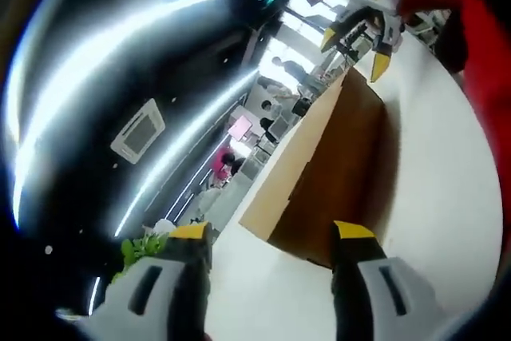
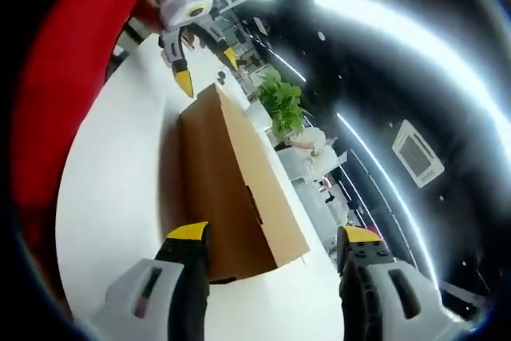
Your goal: Operate the shoe box by opening the lid, removing the specified soft item, and placing it in the target area until the item is outside and the box remains undamaged.
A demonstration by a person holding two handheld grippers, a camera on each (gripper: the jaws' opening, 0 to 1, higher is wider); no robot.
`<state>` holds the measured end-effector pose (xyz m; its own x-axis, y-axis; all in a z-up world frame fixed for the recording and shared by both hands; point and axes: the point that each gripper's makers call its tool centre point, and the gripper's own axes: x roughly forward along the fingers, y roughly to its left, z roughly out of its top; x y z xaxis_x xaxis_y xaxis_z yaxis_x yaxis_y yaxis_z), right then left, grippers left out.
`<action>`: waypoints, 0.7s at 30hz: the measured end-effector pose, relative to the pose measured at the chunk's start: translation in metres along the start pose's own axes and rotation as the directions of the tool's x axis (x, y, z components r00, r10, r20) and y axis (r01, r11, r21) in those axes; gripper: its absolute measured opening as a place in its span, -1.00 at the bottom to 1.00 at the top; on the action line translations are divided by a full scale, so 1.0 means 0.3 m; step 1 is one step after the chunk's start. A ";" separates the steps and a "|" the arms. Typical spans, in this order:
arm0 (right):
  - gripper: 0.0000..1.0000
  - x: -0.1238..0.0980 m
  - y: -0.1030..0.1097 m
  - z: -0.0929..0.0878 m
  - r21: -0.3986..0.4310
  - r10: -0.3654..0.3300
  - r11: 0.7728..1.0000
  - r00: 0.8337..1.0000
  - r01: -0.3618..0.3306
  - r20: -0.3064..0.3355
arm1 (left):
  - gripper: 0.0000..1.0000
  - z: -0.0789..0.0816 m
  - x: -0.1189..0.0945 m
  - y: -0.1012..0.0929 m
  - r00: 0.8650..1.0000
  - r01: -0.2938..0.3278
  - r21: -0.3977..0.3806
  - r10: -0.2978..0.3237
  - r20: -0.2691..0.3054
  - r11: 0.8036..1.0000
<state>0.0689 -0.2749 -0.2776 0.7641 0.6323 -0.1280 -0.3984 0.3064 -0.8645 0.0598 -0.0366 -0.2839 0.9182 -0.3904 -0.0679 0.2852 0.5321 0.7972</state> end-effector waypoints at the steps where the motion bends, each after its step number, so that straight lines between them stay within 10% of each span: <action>1: 0.30 -0.003 -0.003 -0.003 -0.024 -0.005 1.000 1.000 0.005 -0.014 | 0.22 -0.003 0.005 -0.001 1.000 0.003 -0.013 -0.003 -0.001 1.000; 21: 0.16 0.005 -0.016 -0.022 -0.137 -0.034 0.990 0.999 0.029 -0.032 | 0.21 -0.003 0.001 -0.012 1.000 -0.010 0.055 0.012 -0.029 0.998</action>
<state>0.0752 -0.2802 -0.2770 0.7931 0.5983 -0.1145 -0.3029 0.2244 -0.9262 0.0594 -0.0380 -0.2874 0.9290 -0.3623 -0.0757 0.2603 0.4942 0.8295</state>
